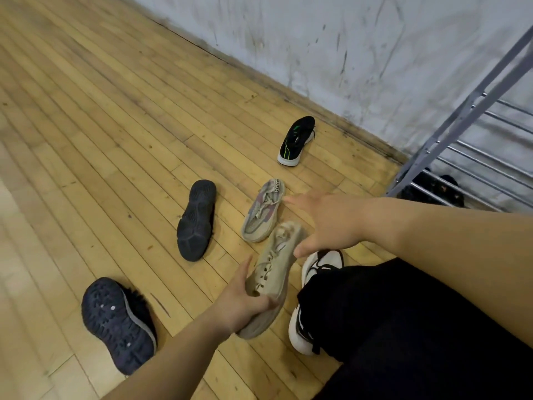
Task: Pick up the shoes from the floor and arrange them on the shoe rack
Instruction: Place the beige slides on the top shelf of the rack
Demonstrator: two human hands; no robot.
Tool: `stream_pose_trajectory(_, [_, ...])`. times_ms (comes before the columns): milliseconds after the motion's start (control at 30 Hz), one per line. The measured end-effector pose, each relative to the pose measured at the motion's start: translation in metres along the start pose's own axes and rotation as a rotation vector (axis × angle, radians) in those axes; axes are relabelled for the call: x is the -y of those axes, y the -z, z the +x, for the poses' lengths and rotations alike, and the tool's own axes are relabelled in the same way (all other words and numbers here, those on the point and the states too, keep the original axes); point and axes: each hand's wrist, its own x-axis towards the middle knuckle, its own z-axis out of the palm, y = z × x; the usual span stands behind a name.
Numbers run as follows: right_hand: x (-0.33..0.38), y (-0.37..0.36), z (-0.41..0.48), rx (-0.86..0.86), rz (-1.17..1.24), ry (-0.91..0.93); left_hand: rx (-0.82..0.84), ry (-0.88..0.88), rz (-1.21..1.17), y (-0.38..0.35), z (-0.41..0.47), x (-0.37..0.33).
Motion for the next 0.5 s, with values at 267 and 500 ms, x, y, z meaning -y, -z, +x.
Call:
stream_pose_trajectory(267, [-0.019, 0.022, -0.041, -0.270, 0.548, -0.064, -0.093, -0.405, 0.382, 0.019, -0.063, -0.104])
stream_pose_trajectory(500, [-0.045, 0.044, -0.130, -0.547, 0.924, -0.074, -0.060, -0.542, 0.659, -0.009, -0.085, -0.176])
